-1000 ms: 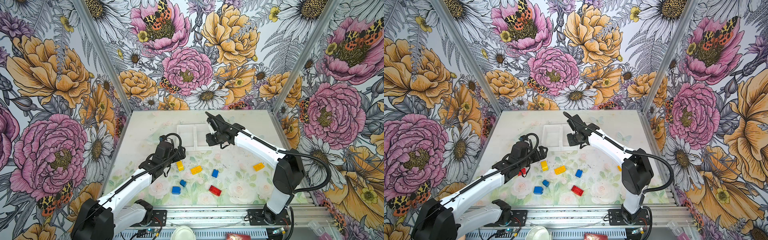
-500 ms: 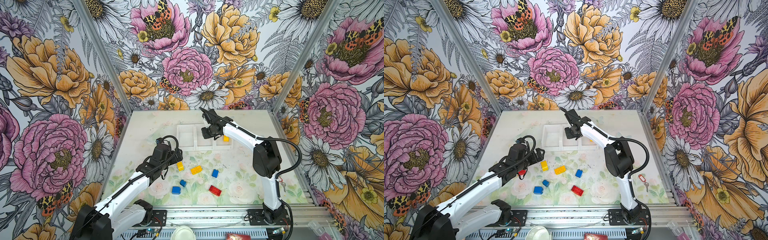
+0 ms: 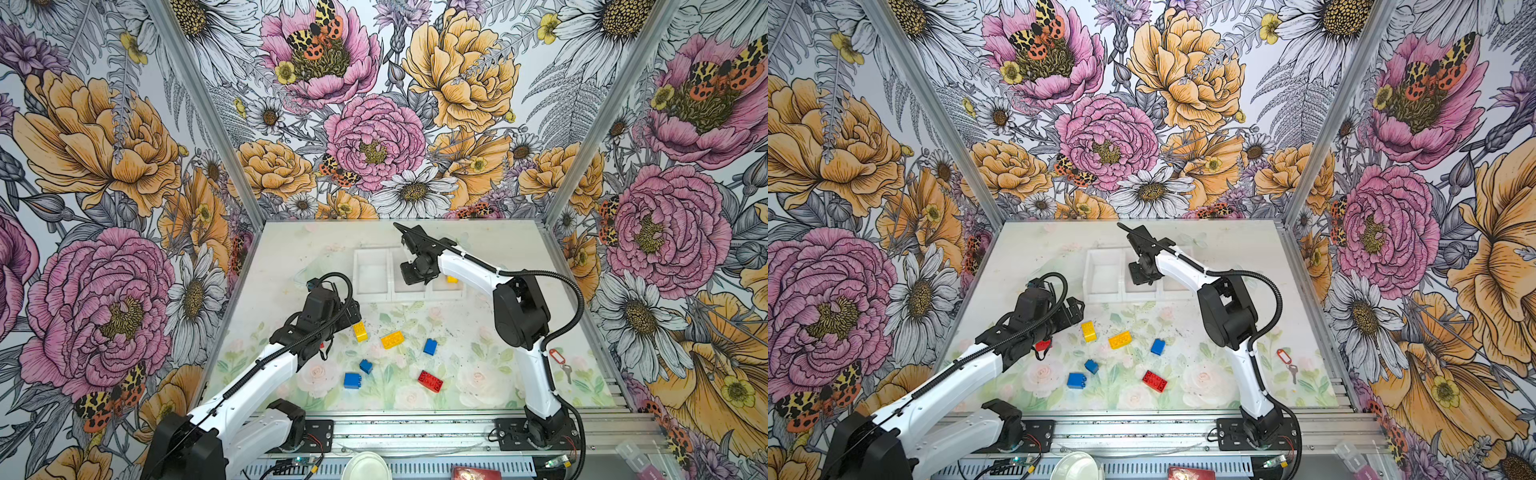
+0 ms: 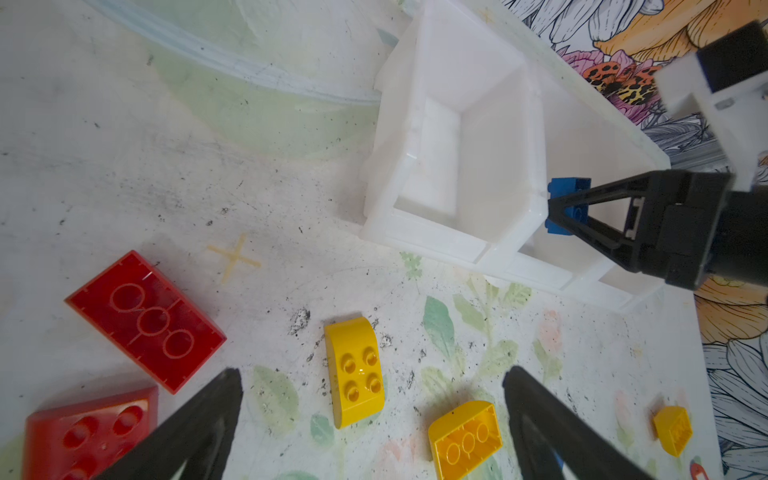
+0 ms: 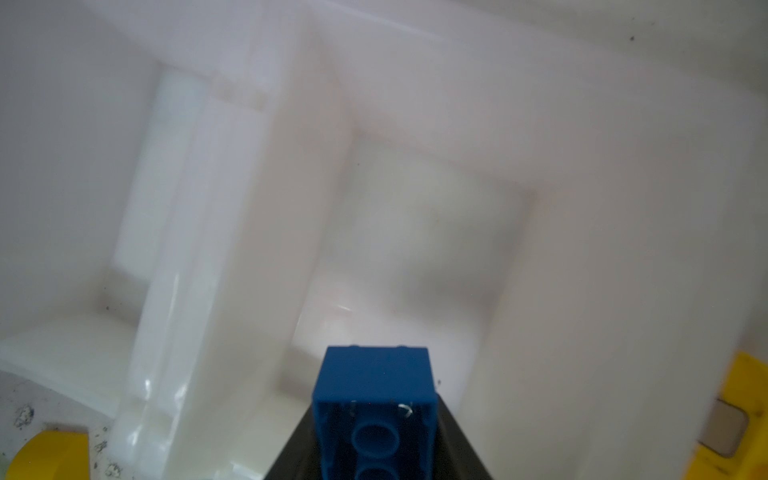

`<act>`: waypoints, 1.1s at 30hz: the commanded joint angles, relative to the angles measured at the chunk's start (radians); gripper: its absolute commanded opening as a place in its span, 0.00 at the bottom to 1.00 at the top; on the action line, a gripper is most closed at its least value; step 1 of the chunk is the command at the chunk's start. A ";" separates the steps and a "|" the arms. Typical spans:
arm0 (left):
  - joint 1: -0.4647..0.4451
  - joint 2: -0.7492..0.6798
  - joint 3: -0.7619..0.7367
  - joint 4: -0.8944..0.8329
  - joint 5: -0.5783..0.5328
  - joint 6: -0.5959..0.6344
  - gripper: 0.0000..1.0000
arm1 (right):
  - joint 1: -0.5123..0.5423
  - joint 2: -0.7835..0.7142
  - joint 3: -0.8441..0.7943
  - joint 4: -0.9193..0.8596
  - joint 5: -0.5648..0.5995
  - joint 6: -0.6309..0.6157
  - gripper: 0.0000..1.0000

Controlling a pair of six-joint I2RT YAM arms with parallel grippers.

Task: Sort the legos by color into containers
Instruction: 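Carry the blue brick to the bin's middle compartment and release it, then lower the left gripper over the red bricks and grasp the long red brick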

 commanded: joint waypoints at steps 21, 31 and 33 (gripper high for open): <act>0.072 0.029 0.198 -0.422 -0.271 -0.106 0.90 | 0.013 -0.243 -0.141 0.004 -0.041 0.020 0.63; 0.168 0.169 0.238 -0.433 -0.227 -0.127 0.82 | 0.012 -0.420 -0.309 0.001 -0.067 0.048 0.71; 0.171 0.207 0.249 -0.423 -0.227 -0.129 0.81 | 0.012 -0.433 -0.321 0.002 -0.067 0.053 0.71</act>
